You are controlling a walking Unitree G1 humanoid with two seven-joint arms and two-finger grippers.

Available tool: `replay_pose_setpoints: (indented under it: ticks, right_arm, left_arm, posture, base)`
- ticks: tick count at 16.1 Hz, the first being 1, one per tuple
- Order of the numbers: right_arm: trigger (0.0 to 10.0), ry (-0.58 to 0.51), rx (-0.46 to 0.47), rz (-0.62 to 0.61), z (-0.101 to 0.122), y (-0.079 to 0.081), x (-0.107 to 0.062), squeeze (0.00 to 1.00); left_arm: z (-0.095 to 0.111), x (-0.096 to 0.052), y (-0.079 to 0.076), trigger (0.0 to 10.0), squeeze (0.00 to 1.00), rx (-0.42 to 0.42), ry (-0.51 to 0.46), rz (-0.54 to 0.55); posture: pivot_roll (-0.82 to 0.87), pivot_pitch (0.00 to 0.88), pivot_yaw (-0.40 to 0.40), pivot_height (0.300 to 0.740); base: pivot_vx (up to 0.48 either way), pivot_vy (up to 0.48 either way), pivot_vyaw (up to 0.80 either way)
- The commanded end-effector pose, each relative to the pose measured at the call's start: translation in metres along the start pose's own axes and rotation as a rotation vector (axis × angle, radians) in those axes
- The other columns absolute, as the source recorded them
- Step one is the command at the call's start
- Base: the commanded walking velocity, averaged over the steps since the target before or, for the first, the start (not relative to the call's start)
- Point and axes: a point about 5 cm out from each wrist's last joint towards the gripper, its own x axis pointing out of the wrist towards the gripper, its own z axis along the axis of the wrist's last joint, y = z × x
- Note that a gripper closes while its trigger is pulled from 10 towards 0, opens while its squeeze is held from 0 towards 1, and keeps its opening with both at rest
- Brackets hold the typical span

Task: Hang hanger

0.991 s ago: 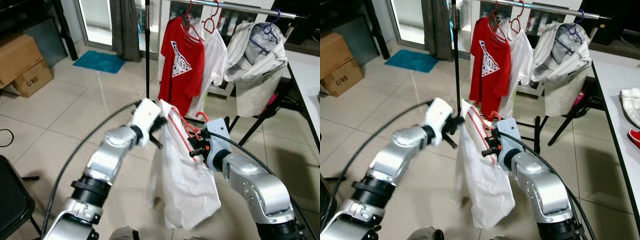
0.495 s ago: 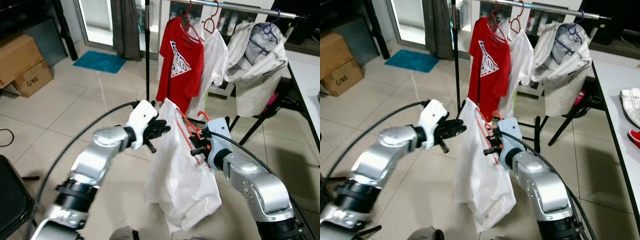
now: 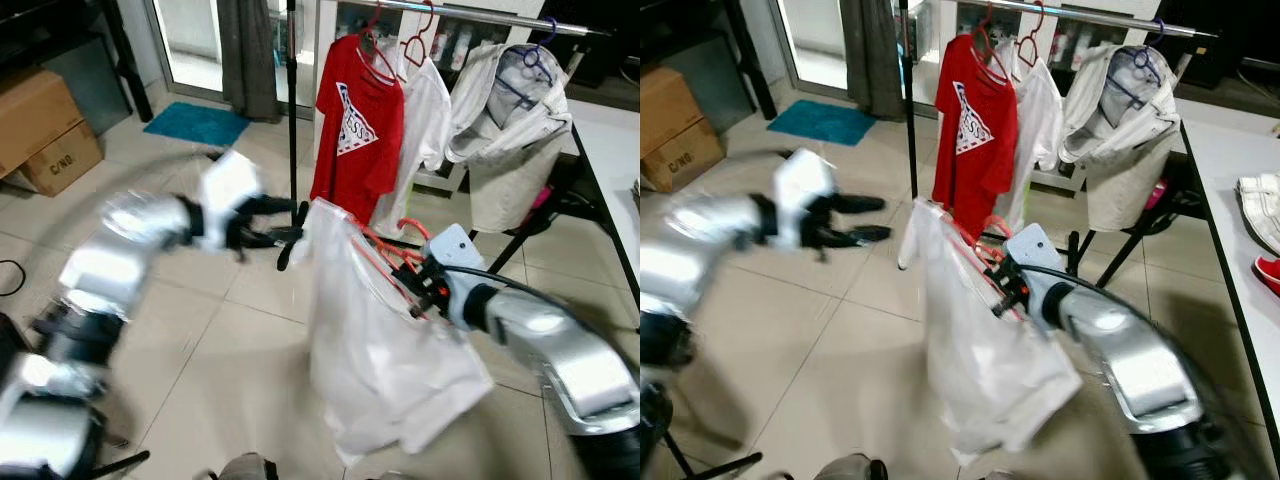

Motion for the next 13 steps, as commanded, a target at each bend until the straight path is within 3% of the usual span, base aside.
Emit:
replay_pose_setpoints:
  ticks: [1,2,3,7,11,13]
  right_arm:
    - [10.0,-0.056,-0.037,0.047,0.015,0.005,-0.002,0.0]
    - [10.0,-0.067,-0.057,0.079,0.02,0.006,-0.004,0.0]
    - [10.0,-0.076,-0.087,0.123,0.027,0.011,-0.006,0.0]
    - [10.0,-0.098,-0.134,0.239,0.04,0.031,-0.006,0.0]
    - [10.0,-0.094,-0.148,0.296,0.042,0.041,-0.006,0.0]
    - [10.0,-0.09,-0.155,0.316,0.044,0.044,-0.005,0.0]
  left_arm:
    - [0.006,0.0,0.0,10.0,1.0,0.027,-0.017,-0.054]
    - [0.009,-0.003,0.004,10.0,1.0,0.043,-0.009,-0.11]
    - [0.01,-0.003,0.004,10.0,0.0,0.072,0.01,-0.202]
    - [0.016,0.016,-0.002,10.0,0.0,0.125,-0.004,-0.372]
    - [0.016,0.027,-0.004,10.0,0.0,0.17,0.022,-0.47]
    - [0.013,0.026,-0.004,5.3,0.0,0.17,0.059,-0.516]
  posture:
    - [-0.04,0.0,-0.006,0.74]
    - [-0.04,0.0,-0.002,0.74]
    - [-0.04,0.0,0.003,0.74]
    - [-0.05,0.0,0.012,0.74]
    - [-0.05,0.0,0.011,0.74]
    - [-0.04,0.0,0.011,0.74]
  base:
    - [0.0,0.0,0.0]
    - [0.0,0.0,0.0]
    - [0.0,0.0,0.0]
    - [0.0,0.0,0.0]
    - [0.0,0.0,0.0]
    - [0.0,0.0,0.0]
